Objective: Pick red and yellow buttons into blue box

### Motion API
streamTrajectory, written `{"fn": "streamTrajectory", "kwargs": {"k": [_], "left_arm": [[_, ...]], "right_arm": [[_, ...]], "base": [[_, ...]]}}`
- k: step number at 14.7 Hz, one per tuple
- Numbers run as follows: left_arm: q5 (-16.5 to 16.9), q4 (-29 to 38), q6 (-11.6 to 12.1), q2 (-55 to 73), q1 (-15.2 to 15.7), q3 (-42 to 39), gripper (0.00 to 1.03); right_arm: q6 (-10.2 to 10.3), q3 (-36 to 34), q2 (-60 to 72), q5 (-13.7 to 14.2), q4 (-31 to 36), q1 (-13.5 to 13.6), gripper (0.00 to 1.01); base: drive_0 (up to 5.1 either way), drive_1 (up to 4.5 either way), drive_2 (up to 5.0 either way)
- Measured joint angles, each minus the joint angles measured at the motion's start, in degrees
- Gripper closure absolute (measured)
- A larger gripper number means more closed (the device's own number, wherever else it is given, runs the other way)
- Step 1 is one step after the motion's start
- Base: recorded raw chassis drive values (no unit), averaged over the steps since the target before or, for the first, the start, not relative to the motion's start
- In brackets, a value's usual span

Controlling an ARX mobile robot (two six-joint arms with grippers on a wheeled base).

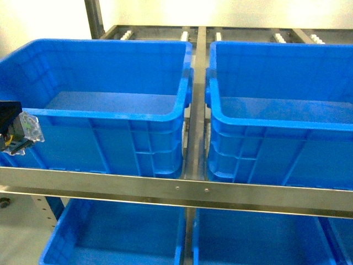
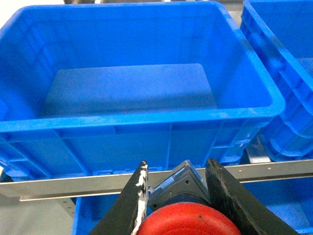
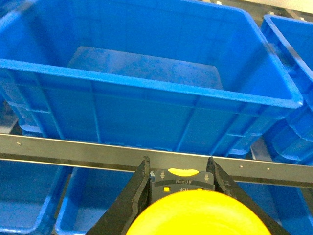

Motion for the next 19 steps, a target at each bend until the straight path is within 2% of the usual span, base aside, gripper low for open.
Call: {"fn": "streamTrajectory", "kwargs": {"k": [5,6,14,19], "left_arm": [[0.0,-0.1,0.0,0.0,0.0,0.0,0.73],[0.4,-0.2,0.1,0.0,-0.4,0.0,0.73],[0.1,-0.1,0.2,0.0,-0.1,0.0,0.73],[0.0,0.0,0.2,0.2,0.0,0.0,0.73]], "right_arm": [[0.0,0.0,0.0,0.0,-0.1,0.0,0.72],[0.0,0.0,0.0,0.2,-0.1,0.0,0.72],[0.0,0.0,-0.3,0.2,-0.1,0.0,0.72],[0.0,0.0,0.1,0.2,0.0,0.0,0.72]], "base": [[4.9,-3.39,-1.2],[0.0,0.00,0.0],[0.1,4.35,-4.2],[0.0,0.00,0.0]]}}
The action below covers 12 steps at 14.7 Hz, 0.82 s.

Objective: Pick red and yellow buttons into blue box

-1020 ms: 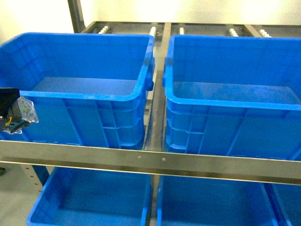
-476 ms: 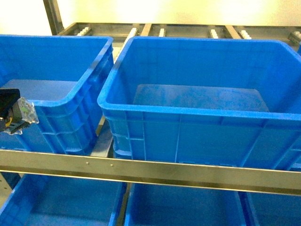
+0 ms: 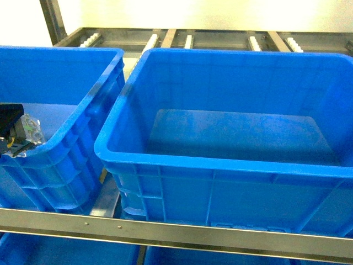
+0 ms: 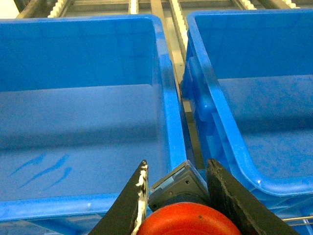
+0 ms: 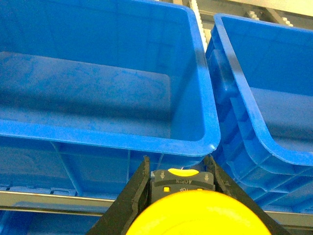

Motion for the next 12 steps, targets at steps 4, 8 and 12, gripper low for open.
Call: {"fn": "streamTrajectory", "kwargs": {"k": [4,8,12], "left_arm": [[-0.3,-0.2,0.0,0.0,0.2,0.0,0.73],[0.2,0.0,0.0,0.0,-0.2,0.0,0.73],[-0.2,-0.1,0.0,0.0,0.0,0.0,0.73]], "right_arm": [[0.0,0.0,0.0,-0.2,0.0,0.0,0.72],[0.0,0.0,-0.1,0.0,-0.2,0.0,0.72],[0.0,0.0,-0.1,-0.1,-0.1,0.0,0.72]], "base": [[3.2,-1.60,-1.6],[1.0,-0.55,-0.6],[0.0,0.00,0.0]]}}
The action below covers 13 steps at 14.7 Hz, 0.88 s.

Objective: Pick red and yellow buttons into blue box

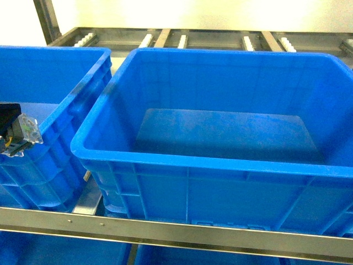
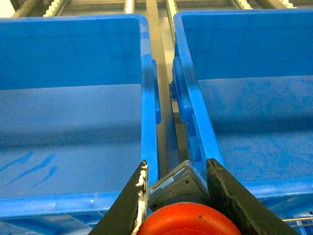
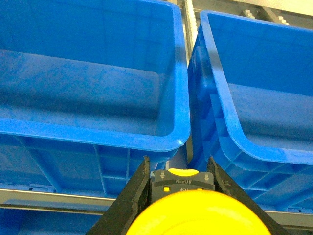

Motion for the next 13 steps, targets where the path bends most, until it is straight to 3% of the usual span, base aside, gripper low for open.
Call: {"fn": "streamTrajectory", "kwargs": {"k": [4,7,13], "left_arm": [[0.2,0.0,0.0,0.0,-0.1,0.0,0.73],[0.2,0.0,0.0,0.0,0.0,0.0,0.73],[0.2,0.0,0.0,0.0,0.0,0.0,0.73]], "right_arm": [[-0.6,0.0,0.0,-0.8,-0.4,0.1,0.72],[-1.1,1.1,0.5,-1.4,-2.3,2.5,0.72],[-1.3,14.6,16.4,-1.4,-3.1,8.8,0.72]], "base": [[0.0,0.00,0.0],[0.0,0.00,0.0],[0.0,0.00,0.0]]}}
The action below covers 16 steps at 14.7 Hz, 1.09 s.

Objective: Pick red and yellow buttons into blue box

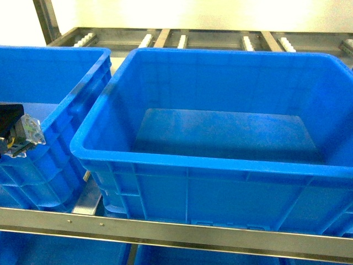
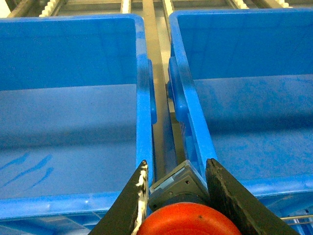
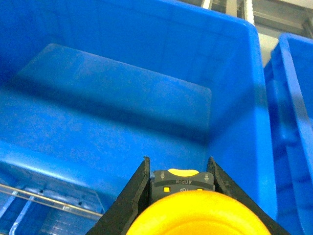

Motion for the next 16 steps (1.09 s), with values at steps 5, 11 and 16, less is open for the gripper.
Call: {"fn": "streamTrajectory", "kwargs": {"k": [5,11,16], "left_arm": [[0.0,0.0,0.0,0.0,0.0,0.0,0.73],[0.0,0.0,0.0,0.0,0.0,0.0,0.73],[0.0,0.0,0.0,0.0,0.0,0.0,0.73]], "right_arm": [[-3.2,15.6,18.0,-1.8,0.7,-1.2,0.72],[-5.8,34.4,33.4,-8.3,-18.5,-0.6,0.72],[-5.6,39.4,37.4,-9.6,-23.3,-0.8,0.45]], "base": [[0.0,0.00,0.0],[0.0,0.00,0.0],[0.0,0.00,0.0]]}}
